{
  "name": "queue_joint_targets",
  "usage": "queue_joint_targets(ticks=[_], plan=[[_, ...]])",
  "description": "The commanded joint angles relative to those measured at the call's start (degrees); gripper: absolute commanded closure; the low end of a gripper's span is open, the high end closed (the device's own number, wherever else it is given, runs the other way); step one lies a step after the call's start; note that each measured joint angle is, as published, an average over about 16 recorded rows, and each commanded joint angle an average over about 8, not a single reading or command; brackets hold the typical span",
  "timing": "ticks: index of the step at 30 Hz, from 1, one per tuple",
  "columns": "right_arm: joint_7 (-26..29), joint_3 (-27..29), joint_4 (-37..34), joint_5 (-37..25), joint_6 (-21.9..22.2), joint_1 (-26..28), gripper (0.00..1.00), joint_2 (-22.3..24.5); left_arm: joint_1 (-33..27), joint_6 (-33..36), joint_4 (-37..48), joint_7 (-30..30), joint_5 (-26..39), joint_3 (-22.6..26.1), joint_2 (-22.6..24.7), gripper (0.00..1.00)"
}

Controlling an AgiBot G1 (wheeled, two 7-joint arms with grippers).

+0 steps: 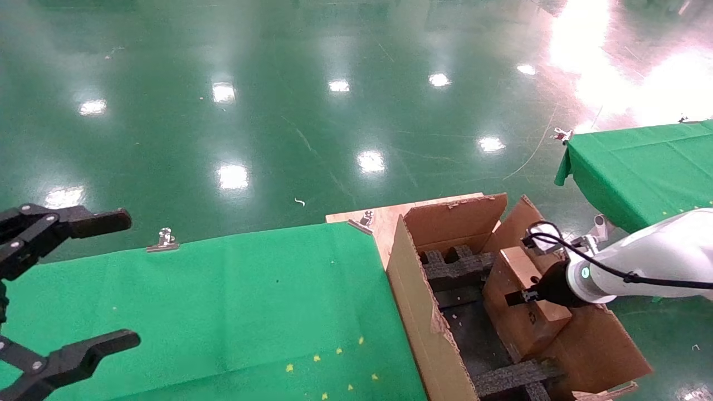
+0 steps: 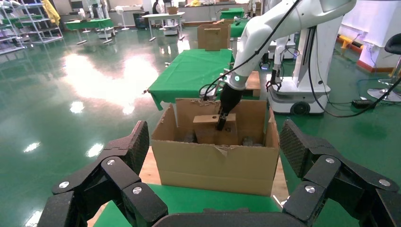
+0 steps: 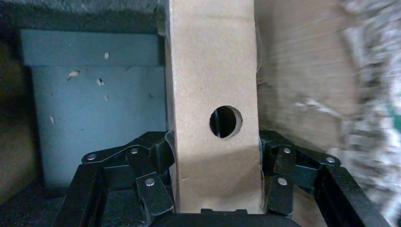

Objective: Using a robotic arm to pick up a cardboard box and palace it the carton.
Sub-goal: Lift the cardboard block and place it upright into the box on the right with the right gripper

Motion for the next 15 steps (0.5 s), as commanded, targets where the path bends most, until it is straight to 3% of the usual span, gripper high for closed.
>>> queue_joint_targets(ticks=[1, 12, 14, 15], plan=[[-1.4, -0.1, -1.9, 1.1, 0.7, -0.8, 1.00, -0.9, 0.0, 0.0, 0.0, 0.0, 0.0, 0.0, 0.0, 0.00], [-9.4, 0.5, -11.8, 7.1, 1.2, -3.4, 1.00, -5.7, 0.0, 0.0, 0.0, 0.0, 0.0, 0.0, 0.0, 0.00], [-10.7, 0.7, -13.0, 7.9, 1.2, -3.6, 0.91, -6.2, 0.0, 0.0, 0.0, 0.0, 0.0, 0.0, 0.0, 0.00], [-11.2, 0.7, -13.5, 8.2, 1.2, -3.7, 0.79, -6.4, 0.0, 0.0, 0.0, 0.0, 0.0, 0.0, 0.0, 0.00]])
